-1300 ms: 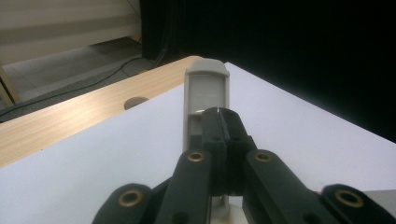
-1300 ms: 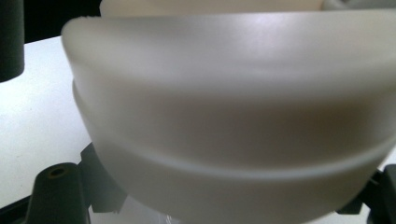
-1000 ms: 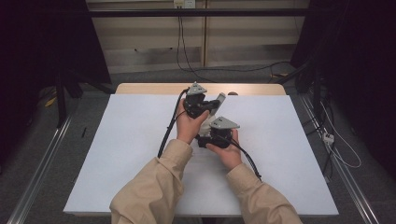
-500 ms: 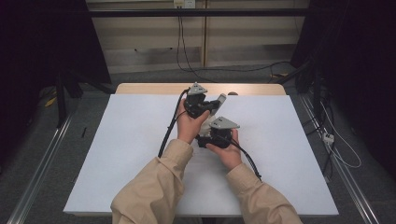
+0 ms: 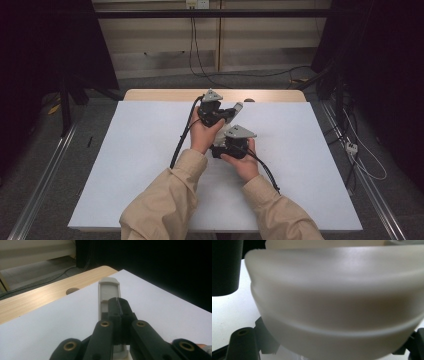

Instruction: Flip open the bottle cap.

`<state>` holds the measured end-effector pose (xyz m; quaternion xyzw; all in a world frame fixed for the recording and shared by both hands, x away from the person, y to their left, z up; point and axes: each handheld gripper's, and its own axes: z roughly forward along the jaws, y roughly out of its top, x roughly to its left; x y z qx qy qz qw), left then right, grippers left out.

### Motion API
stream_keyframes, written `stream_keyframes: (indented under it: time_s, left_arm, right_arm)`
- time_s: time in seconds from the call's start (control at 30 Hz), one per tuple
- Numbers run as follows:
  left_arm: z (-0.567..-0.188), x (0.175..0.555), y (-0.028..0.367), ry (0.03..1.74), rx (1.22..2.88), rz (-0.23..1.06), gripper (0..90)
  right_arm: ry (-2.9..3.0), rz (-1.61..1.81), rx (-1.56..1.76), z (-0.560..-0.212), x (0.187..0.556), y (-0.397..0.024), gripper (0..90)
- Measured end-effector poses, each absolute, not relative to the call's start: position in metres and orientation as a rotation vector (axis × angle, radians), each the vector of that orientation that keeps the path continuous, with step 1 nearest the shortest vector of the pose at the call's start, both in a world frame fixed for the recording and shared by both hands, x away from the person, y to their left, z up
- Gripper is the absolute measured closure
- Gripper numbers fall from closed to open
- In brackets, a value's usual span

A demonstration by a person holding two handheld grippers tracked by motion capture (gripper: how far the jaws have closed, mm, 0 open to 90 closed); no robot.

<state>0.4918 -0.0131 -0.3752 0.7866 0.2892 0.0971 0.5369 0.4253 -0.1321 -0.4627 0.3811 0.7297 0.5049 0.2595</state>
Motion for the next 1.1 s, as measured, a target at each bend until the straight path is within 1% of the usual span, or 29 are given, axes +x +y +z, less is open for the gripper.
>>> stream_keyframes:
  time_s: [0.8, 1.07, 1.1]
  left_arm:
    - [-0.3780, 0.4922, -0.0125, 0.683, 1.896, 0.217, 89.7]
    - [-0.3739, 0.4892, -0.0088, 0.671, 1.908, 0.191, 79.5]
    - [-0.3731, 0.4887, -0.0083, 0.663, 1.912, 0.193, 76.4]
  right_arm:
    - [1.976, 1.371, 1.039, -0.4626, 0.4254, -0.1329, 18.6]
    - [1.968, 1.376, 1.051, -0.4625, 0.4255, -0.1336, 18.1]
    - [1.968, 1.371, 1.037, -0.4625, 0.4251, -0.1329, 17.2]
